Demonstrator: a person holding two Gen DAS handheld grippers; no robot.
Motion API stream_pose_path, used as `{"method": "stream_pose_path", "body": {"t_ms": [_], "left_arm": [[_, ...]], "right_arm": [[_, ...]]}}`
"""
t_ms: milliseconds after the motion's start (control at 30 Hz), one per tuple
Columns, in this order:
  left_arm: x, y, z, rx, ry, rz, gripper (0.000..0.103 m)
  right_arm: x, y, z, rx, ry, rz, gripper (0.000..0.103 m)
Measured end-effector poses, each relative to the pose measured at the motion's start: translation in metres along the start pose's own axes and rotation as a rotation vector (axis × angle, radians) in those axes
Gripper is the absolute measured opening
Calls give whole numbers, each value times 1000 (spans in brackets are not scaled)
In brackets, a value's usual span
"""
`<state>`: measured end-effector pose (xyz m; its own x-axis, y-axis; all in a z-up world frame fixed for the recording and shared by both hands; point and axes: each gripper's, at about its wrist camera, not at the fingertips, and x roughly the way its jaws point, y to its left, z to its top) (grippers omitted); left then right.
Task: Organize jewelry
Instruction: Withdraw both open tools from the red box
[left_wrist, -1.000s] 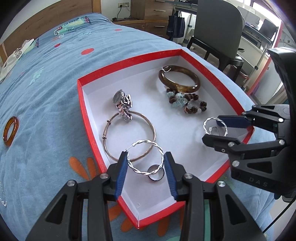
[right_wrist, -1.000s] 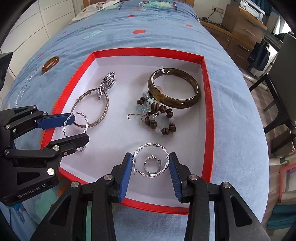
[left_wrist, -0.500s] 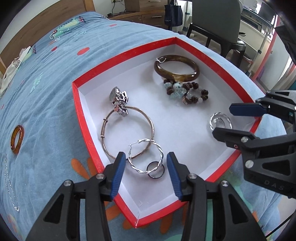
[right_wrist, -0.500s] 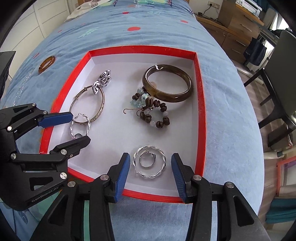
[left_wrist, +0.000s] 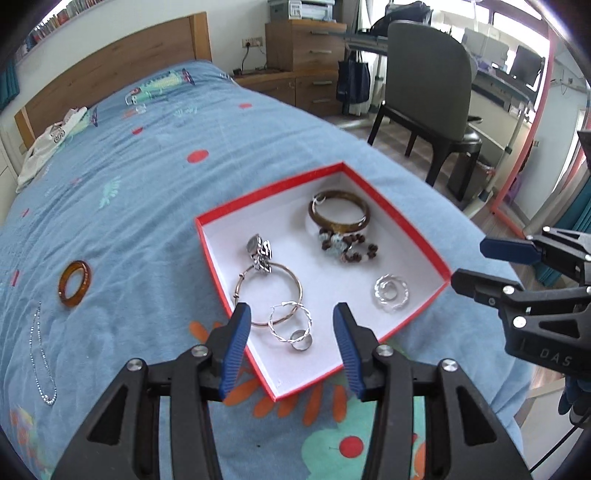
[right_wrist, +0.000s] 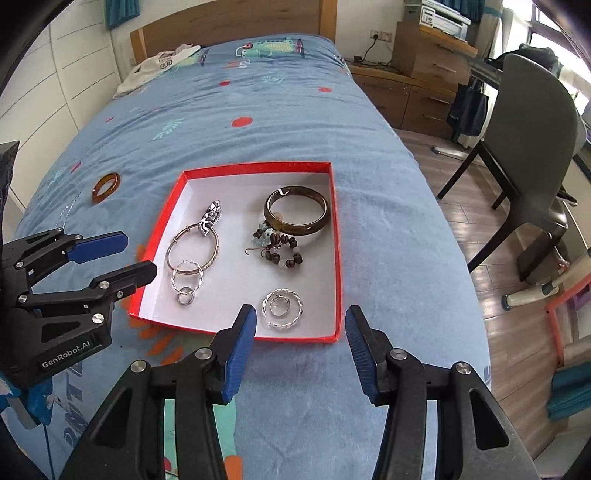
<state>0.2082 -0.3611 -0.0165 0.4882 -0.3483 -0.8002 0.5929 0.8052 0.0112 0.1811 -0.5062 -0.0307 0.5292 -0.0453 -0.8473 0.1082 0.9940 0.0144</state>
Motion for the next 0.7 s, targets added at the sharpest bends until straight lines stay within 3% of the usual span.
{"method": "stream_pose_path", "body": {"t_ms": [200, 467, 700], "left_arm": [[-45, -6, -4, -18, -86, 21, 44], [-97, -10, -26, -23, -129, -1, 44], [-150, 17, -52, -63, -198, -5, 44]], "right_arm": [[-46, 2, -23, 67, -57, -23, 53], [-97, 9, -51, 126, -110, -53, 54], [-125, 43, -51, 104, -152, -65, 55]]}}
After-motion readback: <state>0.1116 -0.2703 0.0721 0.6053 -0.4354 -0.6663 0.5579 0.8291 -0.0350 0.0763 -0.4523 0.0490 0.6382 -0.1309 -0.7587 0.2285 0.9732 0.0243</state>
